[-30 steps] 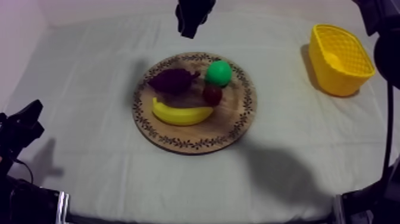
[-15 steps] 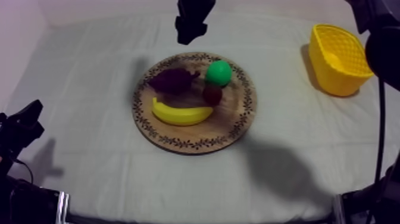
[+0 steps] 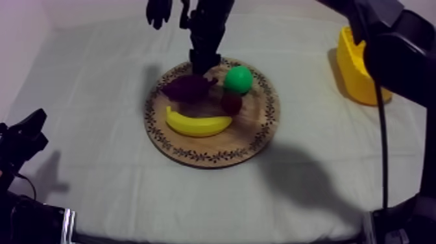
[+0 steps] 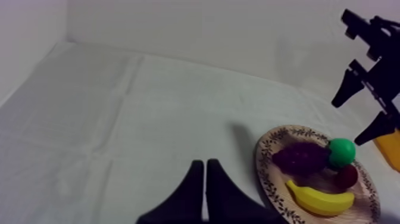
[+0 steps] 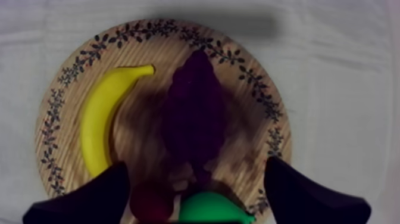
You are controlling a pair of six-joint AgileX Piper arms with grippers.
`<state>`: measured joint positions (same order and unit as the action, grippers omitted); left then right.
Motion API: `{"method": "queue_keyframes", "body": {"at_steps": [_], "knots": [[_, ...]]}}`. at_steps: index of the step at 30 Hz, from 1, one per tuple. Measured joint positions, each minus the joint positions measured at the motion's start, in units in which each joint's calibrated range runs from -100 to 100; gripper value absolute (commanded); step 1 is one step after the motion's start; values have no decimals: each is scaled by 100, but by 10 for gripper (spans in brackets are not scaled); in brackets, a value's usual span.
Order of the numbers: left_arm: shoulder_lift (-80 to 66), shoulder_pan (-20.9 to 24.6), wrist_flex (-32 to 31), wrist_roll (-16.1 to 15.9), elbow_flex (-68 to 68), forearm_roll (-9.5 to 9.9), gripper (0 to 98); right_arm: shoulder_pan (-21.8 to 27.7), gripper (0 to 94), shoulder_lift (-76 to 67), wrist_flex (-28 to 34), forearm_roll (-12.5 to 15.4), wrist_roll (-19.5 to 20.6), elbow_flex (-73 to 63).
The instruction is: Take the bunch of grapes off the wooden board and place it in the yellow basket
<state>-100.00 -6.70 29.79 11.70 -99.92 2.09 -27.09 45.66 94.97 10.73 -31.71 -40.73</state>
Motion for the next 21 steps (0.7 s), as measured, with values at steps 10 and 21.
{"method": "queue_keyframes", "body": {"at_steps": [10, 21], "knots": [[0, 0, 0, 0, 0, 0, 1, 92, 645, 714, -122, 336, -277, -167], [0, 0, 0, 0, 0, 0, 1, -15, 610, 1430, -616, 385, -256, -363]]}}
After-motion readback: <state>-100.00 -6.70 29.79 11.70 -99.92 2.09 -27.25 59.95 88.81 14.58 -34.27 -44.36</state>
